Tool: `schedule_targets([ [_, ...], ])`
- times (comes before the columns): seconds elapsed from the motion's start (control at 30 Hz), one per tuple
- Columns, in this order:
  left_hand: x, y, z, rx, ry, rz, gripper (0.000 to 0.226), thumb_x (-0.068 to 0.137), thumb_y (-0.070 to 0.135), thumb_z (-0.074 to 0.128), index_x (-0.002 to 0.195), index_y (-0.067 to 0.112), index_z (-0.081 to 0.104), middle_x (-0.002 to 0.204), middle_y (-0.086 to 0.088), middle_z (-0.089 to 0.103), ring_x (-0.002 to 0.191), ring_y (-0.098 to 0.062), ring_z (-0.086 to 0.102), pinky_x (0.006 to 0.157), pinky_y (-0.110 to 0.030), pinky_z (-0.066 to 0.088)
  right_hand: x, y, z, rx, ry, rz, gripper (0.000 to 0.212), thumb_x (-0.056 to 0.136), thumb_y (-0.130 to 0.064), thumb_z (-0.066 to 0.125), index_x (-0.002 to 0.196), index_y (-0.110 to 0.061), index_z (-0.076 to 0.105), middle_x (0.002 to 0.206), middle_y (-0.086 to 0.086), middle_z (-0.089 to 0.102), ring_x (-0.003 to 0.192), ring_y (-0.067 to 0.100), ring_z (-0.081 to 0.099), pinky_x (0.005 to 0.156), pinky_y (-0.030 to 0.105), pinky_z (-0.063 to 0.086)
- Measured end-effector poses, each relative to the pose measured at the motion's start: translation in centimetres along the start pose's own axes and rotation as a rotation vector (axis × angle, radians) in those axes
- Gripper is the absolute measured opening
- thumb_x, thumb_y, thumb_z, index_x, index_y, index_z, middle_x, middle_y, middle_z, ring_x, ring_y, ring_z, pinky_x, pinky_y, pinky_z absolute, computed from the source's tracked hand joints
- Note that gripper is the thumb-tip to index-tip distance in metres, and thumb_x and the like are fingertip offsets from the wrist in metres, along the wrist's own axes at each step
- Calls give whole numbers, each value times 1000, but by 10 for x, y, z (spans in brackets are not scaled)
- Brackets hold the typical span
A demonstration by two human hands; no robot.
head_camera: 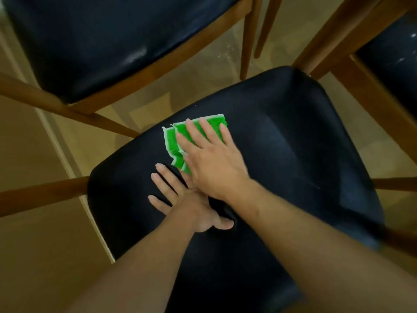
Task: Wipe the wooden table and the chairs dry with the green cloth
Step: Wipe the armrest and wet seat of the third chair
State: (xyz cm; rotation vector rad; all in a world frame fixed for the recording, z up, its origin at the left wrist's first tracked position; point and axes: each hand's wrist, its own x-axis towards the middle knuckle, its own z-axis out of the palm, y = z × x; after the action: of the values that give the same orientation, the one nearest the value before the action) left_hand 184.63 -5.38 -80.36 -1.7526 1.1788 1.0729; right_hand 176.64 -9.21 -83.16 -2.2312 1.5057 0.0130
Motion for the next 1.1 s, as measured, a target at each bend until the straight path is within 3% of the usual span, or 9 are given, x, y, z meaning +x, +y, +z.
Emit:
schedule_targets([
  [0.13, -5, -8, 6, -48, 133, 95, 161, 50, 63, 82, 116, 18, -57, 119, -21, -63, 119, -39, -51, 105, -61, -13, -4, 68, -32, -162, 58, 154, 81, 87, -23, 60, 152, -14, 13, 158, 11, 19, 145, 33, 16, 114, 52, 16],
  [0.3, -11, -46, 2, -158, 514, 286, 104, 79, 50, 68, 149, 25, -6, 155, -3, -9, 143, -27, -1, 112, -43, 19, -16, 117, -53, -41, 153, 631, 55, 99, -26, 33, 151, -12, 22, 159, 14, 16, 145, 34, 14, 115, 58, 17],
  [0.4, -13, -64, -7, -327, 740, 265, 60, 90, 29, 59, 144, 17, 33, 146, -1, 32, 132, -19, 34, 102, -34, 35, -8, 56, -26, -58, 185, 576, 60, 95, -28, 37, 152, -20, 19, 160, 9, 14, 146, 31, 13, 115, 57, 13],
  [0.5, -14, -82, -21, -598, 729, 102, 38, 93, 19, 54, 131, 20, 49, 129, -2, 49, 115, -19, 50, 96, -34, 43, -21, -33, 16, -56, 148, 257, 65, 93, -32, 36, 153, -22, 11, 161, 7, 6, 147, 29, 3, 114, 56, -1],
  [0.6, -17, -99, -33, -748, 708, 35, 26, 92, 15, 48, 117, 21, 54, 117, -5, 54, 103, -23, 55, 90, -43, 50, -56, -103, 51, 3, -36, -40, 71, 95, -41, 38, 153, -22, 3, 158, 4, -8, 142, 25, -17, 107, 50, -25],
  [0.73, -18, -113, -40, -722, 715, 20, 12, 96, 21, 47, 104, 23, 54, 107, -3, 56, 96, -21, 55, 85, -40, 50, -61, -82, 50, -42, -38, -188, 64, 98, -38, 37, 154, -24, 8, 161, 0, -1, 144, 18, -12, 111, 45, -15],
  [0.83, -16, -122, -42, -790, 681, 19, 16, 99, 28, 44, 102, 22, 58, 92, 4, 55, 79, -12, 53, 73, -32, 47, -19, -19, 25, -173, 93, 111, 64, 98, -30, 37, 153, -19, 7, 162, 6, 5, 148, 26, 6, 115, 50, 9],
  [0.97, -19, -127, -39, -885, 645, 59, 28, 101, 33, 39, 94, 21, 64, 76, 15, 48, 66, 2, 42, 61, -20, 33, 29, -5, 0, -5, 156, 547, 58, 99, -36, 26, 153, -17, 17, 162, 8, 8, 148, 31, 4, 115, 55, 6],
  [1.1, -26, -134, -37, -941, 635, 63, 37, 101, 39, 34, 97, 17, 64, 84, 5, 57, 74, -5, 51, 68, -27, 40, 30, -89, 25, -40, 122, 340, 60, 98, -39, 29, 154, -22, 12, 162, 7, 5, 148, 31, 3, 114, 56, -2],
])
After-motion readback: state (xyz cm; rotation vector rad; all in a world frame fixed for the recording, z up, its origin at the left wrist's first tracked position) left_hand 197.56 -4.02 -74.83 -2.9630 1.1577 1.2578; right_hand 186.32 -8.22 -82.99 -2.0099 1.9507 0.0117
